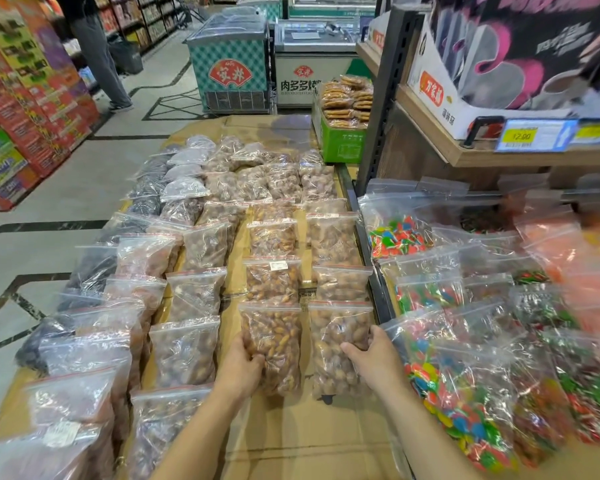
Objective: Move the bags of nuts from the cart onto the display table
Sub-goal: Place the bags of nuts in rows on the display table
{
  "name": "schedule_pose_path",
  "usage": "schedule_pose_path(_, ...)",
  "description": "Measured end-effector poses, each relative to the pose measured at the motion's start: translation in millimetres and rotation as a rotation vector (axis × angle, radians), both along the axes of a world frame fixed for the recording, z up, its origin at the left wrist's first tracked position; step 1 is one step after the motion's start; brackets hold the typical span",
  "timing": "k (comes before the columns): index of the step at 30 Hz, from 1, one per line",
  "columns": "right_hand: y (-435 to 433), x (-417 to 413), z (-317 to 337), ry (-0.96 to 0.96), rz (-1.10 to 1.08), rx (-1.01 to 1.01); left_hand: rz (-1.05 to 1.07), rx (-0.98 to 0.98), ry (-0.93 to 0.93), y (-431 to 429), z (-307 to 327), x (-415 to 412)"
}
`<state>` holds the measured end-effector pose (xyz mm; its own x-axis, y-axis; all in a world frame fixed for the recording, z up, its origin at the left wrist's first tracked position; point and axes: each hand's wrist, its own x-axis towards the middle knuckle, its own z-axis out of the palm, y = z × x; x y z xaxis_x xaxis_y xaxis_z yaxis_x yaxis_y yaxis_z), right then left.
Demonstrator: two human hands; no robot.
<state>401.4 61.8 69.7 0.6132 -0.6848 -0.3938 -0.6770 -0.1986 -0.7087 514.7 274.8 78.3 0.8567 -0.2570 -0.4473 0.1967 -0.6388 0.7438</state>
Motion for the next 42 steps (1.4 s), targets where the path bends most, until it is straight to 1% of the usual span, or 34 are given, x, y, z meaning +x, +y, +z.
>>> schedule_pose_path(3, 3, 1, 4, 0.042, 0.000, -0.046, -0.003, 0.035, -0.017, -1, 7, -1)
schedule_pose_path(6, 6, 3, 13, 0.106, 0.015, -0.141, 0.014, 0.017, 0.007, -2, 17, -6)
schedule_pose_path(9, 5, 4, 21, 0.135, 0.034, -0.177, 0.046, -0.008, 0.025, -2, 25, -10)
schedule_pose_path(13, -1, 4, 40, 0.149, 0.089, -0.265, 0.012, -0.022, -0.026, -3, 46, -19)
schedule_pose_path(16, -4, 3, 58, 0.213, 0.173, -0.376, -0.057, 0.054, -0.117, -5, 58, -21)
schedule_pose_path(27, 5, -24, 96, 0.248, 0.333, -0.547, -0.345, 0.413, -0.383, -14, 88, -46)
schedule_pose_path(34, 24, -49, 112, 0.274, 0.319, -0.573, -0.497, 0.523, -0.490, -14, 86, -51)
schedule_pose_path(42, 54, -78, 120, 0.389, 0.206, -0.543, -0.728, 0.506, -0.545, -16, 90, -57)
